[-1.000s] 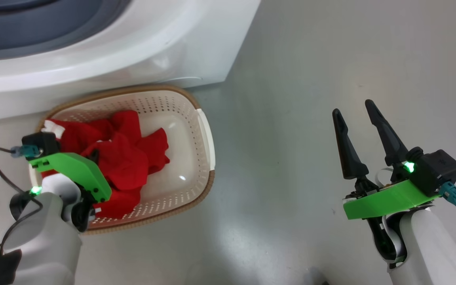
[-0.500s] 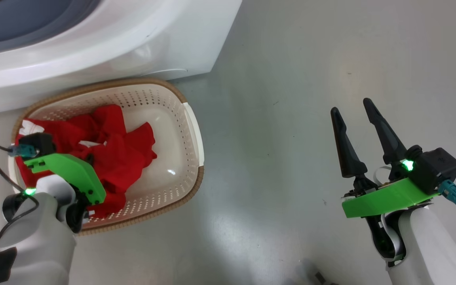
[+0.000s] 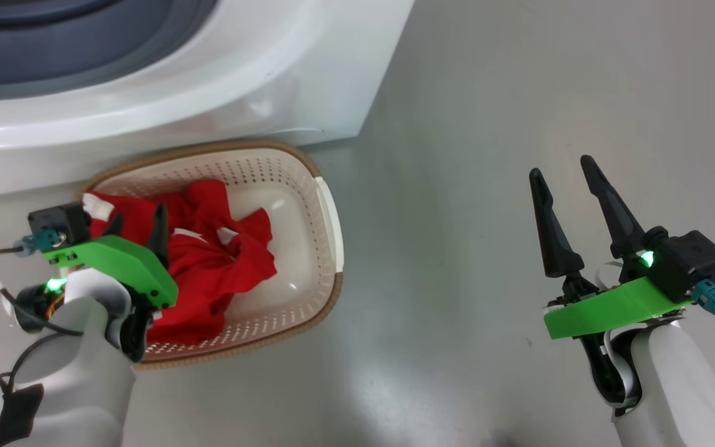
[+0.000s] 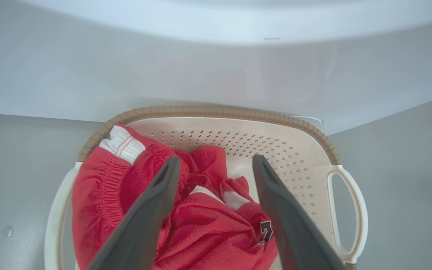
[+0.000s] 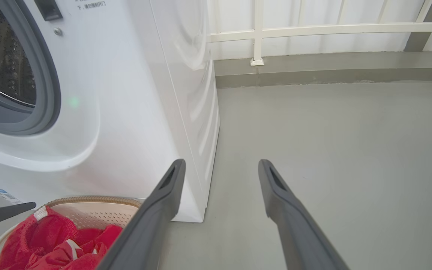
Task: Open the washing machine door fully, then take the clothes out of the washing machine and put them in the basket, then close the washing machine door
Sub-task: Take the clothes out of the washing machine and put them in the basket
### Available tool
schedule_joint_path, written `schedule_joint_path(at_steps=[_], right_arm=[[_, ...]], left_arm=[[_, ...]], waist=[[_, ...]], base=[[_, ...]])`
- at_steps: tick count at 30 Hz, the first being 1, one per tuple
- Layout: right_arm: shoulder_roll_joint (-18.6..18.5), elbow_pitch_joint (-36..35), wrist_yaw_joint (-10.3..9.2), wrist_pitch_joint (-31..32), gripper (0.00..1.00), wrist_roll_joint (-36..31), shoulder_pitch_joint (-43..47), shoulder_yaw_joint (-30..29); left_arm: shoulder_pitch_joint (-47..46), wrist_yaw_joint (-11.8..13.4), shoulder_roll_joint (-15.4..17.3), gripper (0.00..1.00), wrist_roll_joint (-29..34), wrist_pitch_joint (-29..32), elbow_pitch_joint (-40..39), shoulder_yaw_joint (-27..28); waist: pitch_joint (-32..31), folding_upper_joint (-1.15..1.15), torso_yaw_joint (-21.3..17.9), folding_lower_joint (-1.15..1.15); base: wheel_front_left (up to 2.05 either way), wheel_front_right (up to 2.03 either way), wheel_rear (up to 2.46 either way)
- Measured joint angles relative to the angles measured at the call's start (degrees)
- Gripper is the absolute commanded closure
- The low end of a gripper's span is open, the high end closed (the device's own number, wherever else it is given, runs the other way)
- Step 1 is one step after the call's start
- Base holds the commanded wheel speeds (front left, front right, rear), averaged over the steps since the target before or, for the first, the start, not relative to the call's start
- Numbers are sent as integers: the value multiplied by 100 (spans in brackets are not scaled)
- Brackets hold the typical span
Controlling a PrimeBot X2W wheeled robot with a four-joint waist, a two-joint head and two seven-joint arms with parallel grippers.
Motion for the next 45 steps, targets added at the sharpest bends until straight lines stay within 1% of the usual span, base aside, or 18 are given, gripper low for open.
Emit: schedule_joint_path(at_steps=[4, 9, 12, 16, 21, 22, 23, 25, 27, 31, 36, 45], right_arm=[[1, 55, 0, 0, 0, -49, 12, -70], [-1, 108, 0, 0, 0, -102, 34, -256], [-1, 126, 1, 0, 0, -280, 121, -290], [-1, 136, 0, 0, 0, -292, 207, -288], [-1, 186, 0, 0, 0, -303, 302, -276], [-2, 194, 1, 0, 0, -325, 325, -278], [-2, 194, 1, 0, 0, -325, 325, -278], [-2, 223, 0, 0, 0, -345, 374, -285], [-2, 243, 0, 0, 0, -353, 379, -286], [-2, 254, 0, 0, 0, -353, 492, -304], [1, 266, 0, 0, 0, -375, 730, -370], [2, 20, 0, 0, 0, -550, 980, -466]], left_arm=[[53, -41, -5, 0, 3, -300, -286, -42], [380, -42, -33, 0, -4, -400, -944, -5], [709, -43, -55, 0, -12, -401, -1592, 112], [1222, -31, -53, 0, 64, -402, -2563, 400], [1985, 172, -74, 0, 417, -402, -3573, 572], [2125, 190, -81, 0, 498, -402, -3756, 599], [2125, 190, -81, 0, 498, -402, -3756, 599], [2482, 220, -153, 0, 576, -402, -4266, 681], [2688, 220, -194, 0, 619, -402, -4566, 730], [3033, 219, -232, 0, 666, -403, -5020, 858], [3427, 216, -257, 0, 934, -426, -5653, 1049], [4096, 226, -256, 0, 1321, -426, -6165, 1223]], waist=[[-182, 0, 103, 0], [-425, 0, 245, 0], [-576, 0, 331, 0], [-799, 0, 428, 0], [-1103, 0, 517, 0], [-1164, 0, 532, 0], [-1164, 0, 532, 0], [-1334, 0, 573, 0], [-1439, 0, 598, 0], [-1652, 0, 636, 0], [-1936, 0, 657, 0], [-2418, 0, 643, 0]], base=[[0, 0, 0], [0, 0, 0], [0, 0, 0], [0, 0, 0], [0, 0, 0], [0, 0, 0], [0, 0, 0], [0, 0, 0], [0, 0, 0], [0, 0, 0], [0, 0, 0], [0, 0, 0]])
